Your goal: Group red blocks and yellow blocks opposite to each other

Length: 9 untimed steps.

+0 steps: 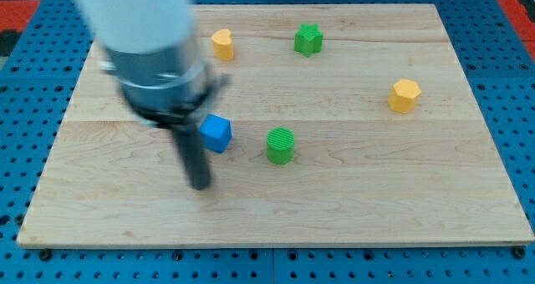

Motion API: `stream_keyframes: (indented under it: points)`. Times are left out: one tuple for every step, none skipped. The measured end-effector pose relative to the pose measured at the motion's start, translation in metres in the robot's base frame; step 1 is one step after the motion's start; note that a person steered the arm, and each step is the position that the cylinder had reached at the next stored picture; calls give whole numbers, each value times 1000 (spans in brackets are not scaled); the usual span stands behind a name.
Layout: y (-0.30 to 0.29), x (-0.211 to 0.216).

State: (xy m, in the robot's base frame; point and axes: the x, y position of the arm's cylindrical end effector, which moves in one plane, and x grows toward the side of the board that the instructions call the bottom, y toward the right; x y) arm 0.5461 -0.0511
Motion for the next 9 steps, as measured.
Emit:
stream_keyframes:
  points:
    - [69,-4]
    - [170,-6]
    - [183,-70]
    - [212,-91]
    - [279,-108]
    - [265,-145]
    - [125,-146]
    - [168,-135]
    - [180,-97]
